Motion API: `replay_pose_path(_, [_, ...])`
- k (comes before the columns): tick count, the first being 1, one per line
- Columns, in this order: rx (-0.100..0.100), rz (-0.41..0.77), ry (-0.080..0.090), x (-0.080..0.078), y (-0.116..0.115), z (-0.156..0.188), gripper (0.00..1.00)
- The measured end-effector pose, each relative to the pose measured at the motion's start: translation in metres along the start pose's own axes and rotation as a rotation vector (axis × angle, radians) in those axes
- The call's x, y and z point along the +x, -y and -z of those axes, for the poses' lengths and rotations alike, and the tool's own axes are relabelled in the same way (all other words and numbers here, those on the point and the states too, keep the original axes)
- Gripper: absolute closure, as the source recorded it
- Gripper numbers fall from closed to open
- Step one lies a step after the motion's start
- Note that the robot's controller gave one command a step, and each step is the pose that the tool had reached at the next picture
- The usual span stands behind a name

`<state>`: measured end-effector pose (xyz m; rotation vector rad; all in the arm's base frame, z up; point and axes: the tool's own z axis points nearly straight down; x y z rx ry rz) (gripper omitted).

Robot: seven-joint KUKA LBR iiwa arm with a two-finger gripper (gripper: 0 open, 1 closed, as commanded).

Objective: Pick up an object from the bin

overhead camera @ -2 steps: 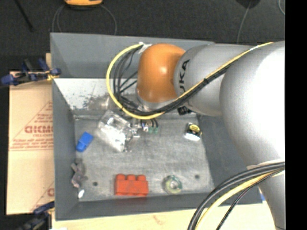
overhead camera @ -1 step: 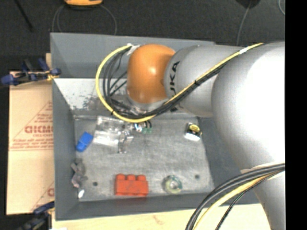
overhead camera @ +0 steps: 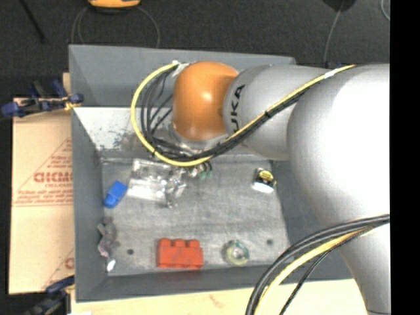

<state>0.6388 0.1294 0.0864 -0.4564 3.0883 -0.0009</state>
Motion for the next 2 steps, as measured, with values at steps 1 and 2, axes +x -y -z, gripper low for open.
replay_pose_path(1, [-0.004, -0.003, 0.003, -0.001, -0.001, 0.002, 1.00])
replay_pose_path(2, [-0.001, 0.081, -0.010, 0.004, -0.006, 0.141, 1.00])
